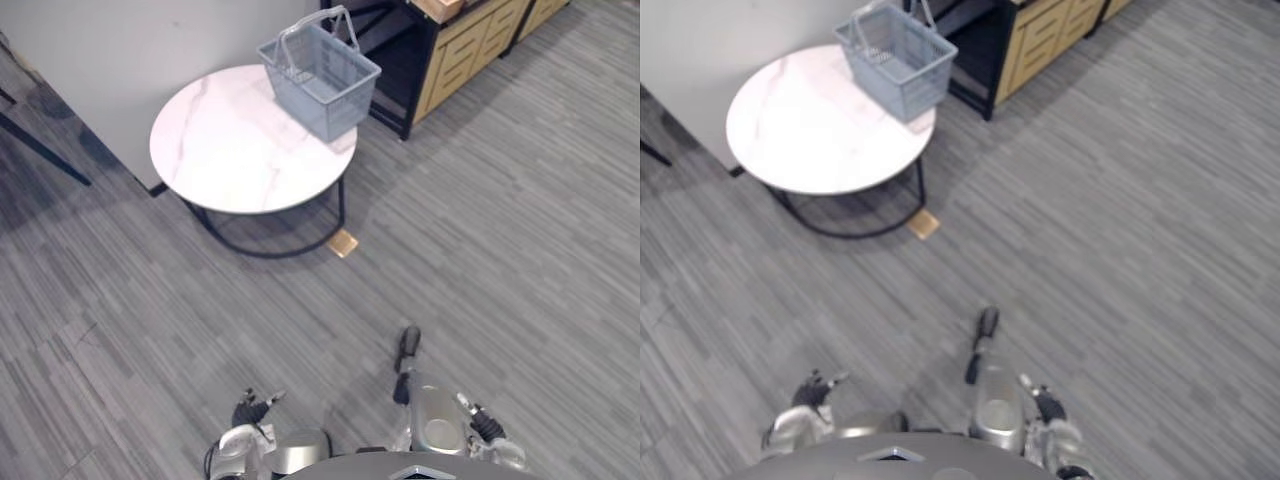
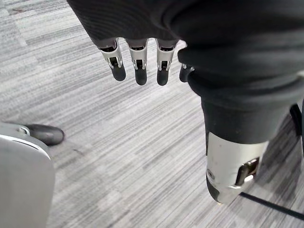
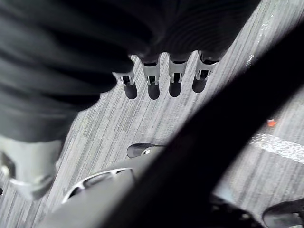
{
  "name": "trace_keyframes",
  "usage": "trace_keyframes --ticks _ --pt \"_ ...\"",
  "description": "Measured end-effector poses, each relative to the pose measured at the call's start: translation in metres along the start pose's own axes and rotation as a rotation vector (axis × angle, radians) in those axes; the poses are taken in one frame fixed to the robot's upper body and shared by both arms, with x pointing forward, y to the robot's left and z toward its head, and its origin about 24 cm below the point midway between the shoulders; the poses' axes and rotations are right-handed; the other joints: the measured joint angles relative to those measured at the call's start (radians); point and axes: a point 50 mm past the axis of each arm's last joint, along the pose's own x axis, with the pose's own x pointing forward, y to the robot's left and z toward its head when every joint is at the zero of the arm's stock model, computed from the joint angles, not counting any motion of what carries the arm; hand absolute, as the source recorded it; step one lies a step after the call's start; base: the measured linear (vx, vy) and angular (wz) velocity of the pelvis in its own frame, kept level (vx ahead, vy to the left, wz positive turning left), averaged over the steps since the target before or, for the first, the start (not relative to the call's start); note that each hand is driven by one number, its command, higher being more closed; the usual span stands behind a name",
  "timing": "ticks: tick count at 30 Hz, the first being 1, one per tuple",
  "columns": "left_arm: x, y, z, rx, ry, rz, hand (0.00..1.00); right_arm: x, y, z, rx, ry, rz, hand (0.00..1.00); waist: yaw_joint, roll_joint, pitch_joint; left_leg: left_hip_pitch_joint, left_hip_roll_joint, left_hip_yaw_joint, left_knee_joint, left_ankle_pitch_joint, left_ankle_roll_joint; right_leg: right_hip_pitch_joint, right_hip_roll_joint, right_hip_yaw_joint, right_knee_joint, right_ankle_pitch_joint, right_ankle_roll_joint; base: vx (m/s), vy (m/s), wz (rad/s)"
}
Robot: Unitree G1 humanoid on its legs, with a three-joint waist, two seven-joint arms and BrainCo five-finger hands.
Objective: Pick vegetable in the basket
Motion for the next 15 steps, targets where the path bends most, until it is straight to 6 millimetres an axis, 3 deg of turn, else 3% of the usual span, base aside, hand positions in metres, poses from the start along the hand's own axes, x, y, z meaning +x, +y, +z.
trace_keyframes --ticks 1,2,3,4,5,6,7,8,10,12,14,15 --pt "-0.003 -0.004 -0.01 -0.027 0.036 0.0 0.0 -0.002 -0.01 -0.005 0.003 0.012 -0.022 0.0 0.001 0.044 -0.02 0.031 0.052 -0.014 0.011 -0.037 -0.008 -0.025 0.027 -0.018 0.111 0.059 -0.011 0.79 -0.447 0.32" --pt "-0.005 -0.009 -0.018 -0.039 0.068 -0.012 0.0 -0.003 -0.014 -0.006 0.024 0.017 -0.039 0.0 0.001 0.067 -0.038 0.013 0.086 -0.027 0.079 -0.021 -0.027 -0.041 0.042 -0.02 0.191 0.062 -0.018 0.79 -0.464 0.29" --pt "-0.005 -0.01 -0.019 -0.047 0.069 -0.013 0.0 -0.003 -0.015 -0.007 0.028 0.019 -0.043 0.0 0.001 0.072 -0.039 -0.007 0.1 -0.037 0.142 -0.007 -0.036 -0.034 0.048 -0.022 0.213 0.06 -0.043 0.78 -0.494 0.29" --pt "-0.006 -0.012 -0.02 -0.055 0.075 -0.02 0.0 -0.004 -0.02 -0.007 0.023 0.02 -0.051 0.0 0.002 0.091 -0.05 -0.075 0.13 -0.061 0.312 0.033 -0.059 -0.011 0.067 -0.043 0.237 0.017 -0.107 0.51 -0.361 0.15" --pt "-0.006 -0.012 -0.021 -0.058 0.079 -0.021 0.0 -0.003 -0.024 -0.006 0.012 0.02 -0.057 0.0 0.001 0.101 -0.055 -0.118 0.146 -0.075 0.415 0.074 -0.073 0.008 0.077 -0.057 0.243 -0.005 -0.111 0.62 -0.399 0.14" --pt "-0.005 -0.01 -0.021 -0.063 0.082 -0.02 0.0 -0.003 -0.024 -0.004 -0.024 0.02 -0.05 0.0 0.001 0.107 -0.055 -0.192 0.168 -0.09 0.589 0.218 -0.109 0.054 0.09 -0.07 0.248 -0.04 -0.123 0.63 -0.312 0.1" --pt "-0.006 -0.009 -0.023 -0.07 0.092 -0.015 0.0 -0.002 -0.023 -0.003 -0.047 0.021 -0.044 0.0 0.002 0.099 -0.046 -0.244 0.199 -0.085 0.745 0.309 -0.148 0.125 0.106 -0.079 0.229 -0.074 -0.136 0.61 -0.277 0.09" --pt "-0.006 -0.008 -0.023 -0.071 0.093 -0.015 0.0 -0.002 -0.022 -0.002 -0.055 0.022 -0.043 0.0 0.004 0.1 -0.044 -0.274 0.22 -0.061 0.823 0.307 -0.147 0.162 0.116 -0.08 0.214 -0.092 -0.148 0.58 -0.229 0.09" --pt "-0.007 -0.003 -0.029 -0.087 0.114 -0.003 0.0 0.001 -0.02 0.006 -0.069 0.005 -0.039 0.0 0.009 0.098 -0.038 -0.383 0.258 0.04 1.007 0.232 -0.097 0.323 0.147 -0.085 0.11 -0.112 -0.142 0.51 -0.185 0.09" --pt "-0.009 0.0 -0.034 -0.089 0.13 0.007 0.0 0.002 -0.022 0.008 -0.087 0.012 -0.042 0.0 0.025 0.095 -0.036 -0.475 0.238 0.105 0.978 0.173 -0.086 0.41 0.151 -0.087 0.038 -0.121 -0.123 0.4 -0.1 0.04" --pt "-0.012 0.001 -0.041 -0.092 0.151 0.013 0.0 0.003 -0.022 0.01 -0.103 0.016 -0.041 0.0 0.046 0.094 -0.035 -0.54 0.198 0.154 0.767 0.148 -0.088 0.46 0.149 -0.091 -0.012 -0.123 -0.099 0.35 -0.017 -0.1" --pt "-0.014 0.002 -0.045 -0.087 0.162 0.016 0.0 0.003 -0.022 0.01 -0.113 0.016 -0.037 0.0 0.054 0.089 -0.033 -0.544 0.163 0.177 0.539 0.158 -0.077 0.491 0.147 -0.091 -0.038 -0.126 -0.078 0.37 0.063 -0.1"
